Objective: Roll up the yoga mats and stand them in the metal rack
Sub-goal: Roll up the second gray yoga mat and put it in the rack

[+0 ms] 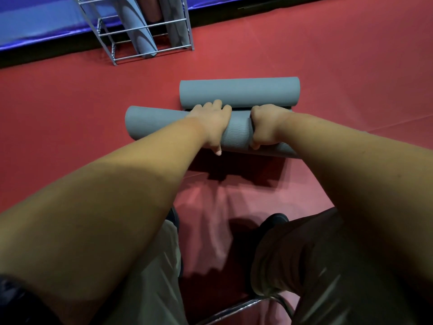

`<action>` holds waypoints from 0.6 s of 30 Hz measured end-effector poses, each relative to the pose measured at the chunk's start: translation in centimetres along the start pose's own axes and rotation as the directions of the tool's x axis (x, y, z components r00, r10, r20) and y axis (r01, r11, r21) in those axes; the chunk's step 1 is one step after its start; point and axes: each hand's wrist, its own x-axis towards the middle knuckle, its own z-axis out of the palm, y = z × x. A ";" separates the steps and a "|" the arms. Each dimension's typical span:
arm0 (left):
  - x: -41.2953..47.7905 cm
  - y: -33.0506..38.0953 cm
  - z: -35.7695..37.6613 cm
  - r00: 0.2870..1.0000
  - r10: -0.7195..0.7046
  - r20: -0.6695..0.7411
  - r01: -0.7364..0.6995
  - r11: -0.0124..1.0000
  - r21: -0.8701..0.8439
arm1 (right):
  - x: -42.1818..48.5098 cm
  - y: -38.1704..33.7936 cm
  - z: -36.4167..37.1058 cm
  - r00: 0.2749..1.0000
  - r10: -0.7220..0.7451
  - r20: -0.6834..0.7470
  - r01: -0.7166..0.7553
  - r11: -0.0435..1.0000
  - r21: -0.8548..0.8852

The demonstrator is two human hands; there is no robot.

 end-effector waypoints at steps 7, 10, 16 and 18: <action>0.2 -0.1 0.0 0.998 0.039 -0.049 -0.047 0.982 -0.183 | 0.0 0.3 1.3 1.000 0.030 0.008 -0.029 0.994 -0.106; 0.4 -0.1 0.2 1.000 0.028 0.001 -0.027 0.975 -0.219 | -0.2 0.1 1.0 1.000 0.011 0.000 -0.011 0.996 -0.092; 0.2 -0.3 0.4 0.998 0.056 0.009 -0.055 0.995 -0.086 | -0.2 -0.2 0.4 1.000 0.000 0.020 0.002 0.998 -0.059; -0.1 0.0 0.4 0.998 0.054 0.011 -0.054 0.997 -0.048 | -0.2 -0.5 0.4 0.999 -0.011 0.036 0.013 0.997 -0.075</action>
